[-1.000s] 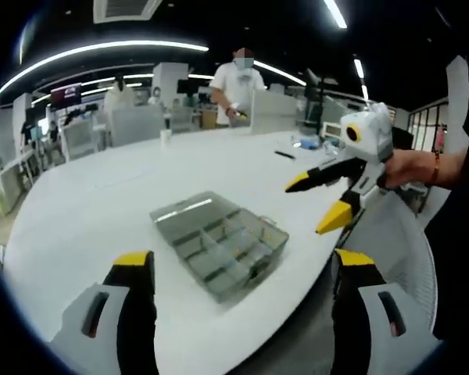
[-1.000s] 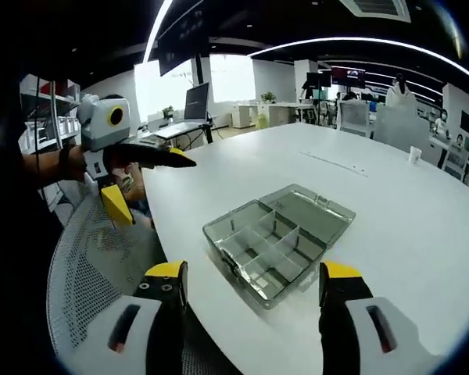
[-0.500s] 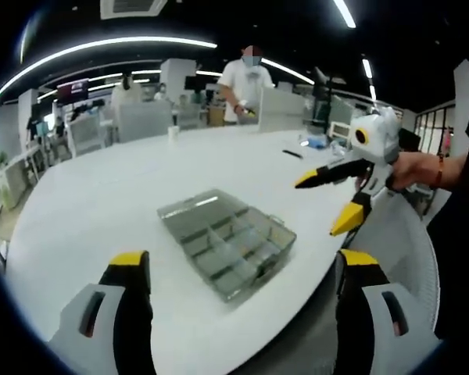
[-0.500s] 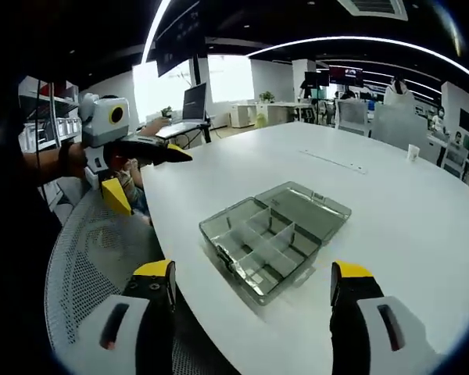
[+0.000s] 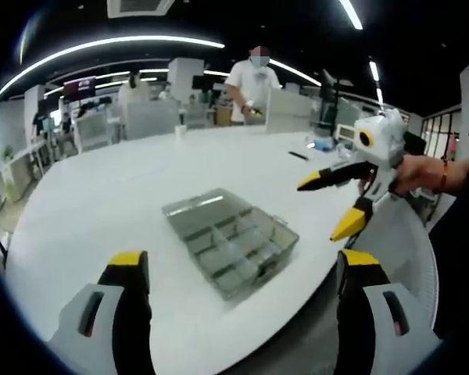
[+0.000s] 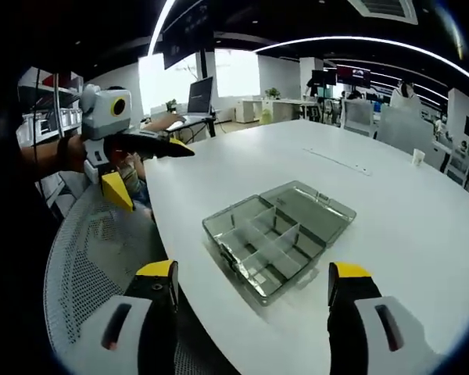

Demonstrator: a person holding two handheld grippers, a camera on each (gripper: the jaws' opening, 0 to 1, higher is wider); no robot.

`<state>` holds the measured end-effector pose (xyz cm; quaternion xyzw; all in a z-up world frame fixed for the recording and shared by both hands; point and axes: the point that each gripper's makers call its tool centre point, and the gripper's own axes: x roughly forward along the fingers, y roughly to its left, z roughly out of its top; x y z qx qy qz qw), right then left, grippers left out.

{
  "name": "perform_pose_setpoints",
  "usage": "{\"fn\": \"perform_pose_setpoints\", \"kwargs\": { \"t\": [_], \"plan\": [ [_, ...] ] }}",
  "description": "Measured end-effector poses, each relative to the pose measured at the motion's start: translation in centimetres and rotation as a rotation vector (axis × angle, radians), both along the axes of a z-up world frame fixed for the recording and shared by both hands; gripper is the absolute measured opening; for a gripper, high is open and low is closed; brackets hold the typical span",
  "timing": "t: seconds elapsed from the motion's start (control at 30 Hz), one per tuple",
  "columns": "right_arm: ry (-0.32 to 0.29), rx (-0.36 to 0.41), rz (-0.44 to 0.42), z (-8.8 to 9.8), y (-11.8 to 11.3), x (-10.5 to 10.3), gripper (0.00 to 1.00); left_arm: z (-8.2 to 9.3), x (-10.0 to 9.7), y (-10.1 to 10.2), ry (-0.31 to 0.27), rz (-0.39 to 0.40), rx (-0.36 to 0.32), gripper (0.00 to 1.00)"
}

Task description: Insert the divider into the dual guide fixture by aligning both edges with the guide slots and pushing it downward to the bottom, including one-sided entry, uneven engagement, binding, and posture correction.

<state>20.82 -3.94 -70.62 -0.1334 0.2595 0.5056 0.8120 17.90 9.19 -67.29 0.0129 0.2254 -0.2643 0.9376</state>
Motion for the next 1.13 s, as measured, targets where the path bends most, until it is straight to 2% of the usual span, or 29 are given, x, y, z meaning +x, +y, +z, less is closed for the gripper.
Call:
{"fn": "perform_pose_setpoints", "kwargs": {
  "t": [0.47, 1.13],
  "plan": [
    [0.002, -0.016, -0.014, -0.37, -0.19, -0.13, 0.75, -0.18, -0.3, 0.66, 0.001, 0.024, -0.002, 0.99],
    [0.003, -0.044, -0.019, -0.79, -0.17, -0.19, 0.75, -0.7, -0.32, 0.54, 0.004, 0.004, -0.005, 0.99]
  ]
}}
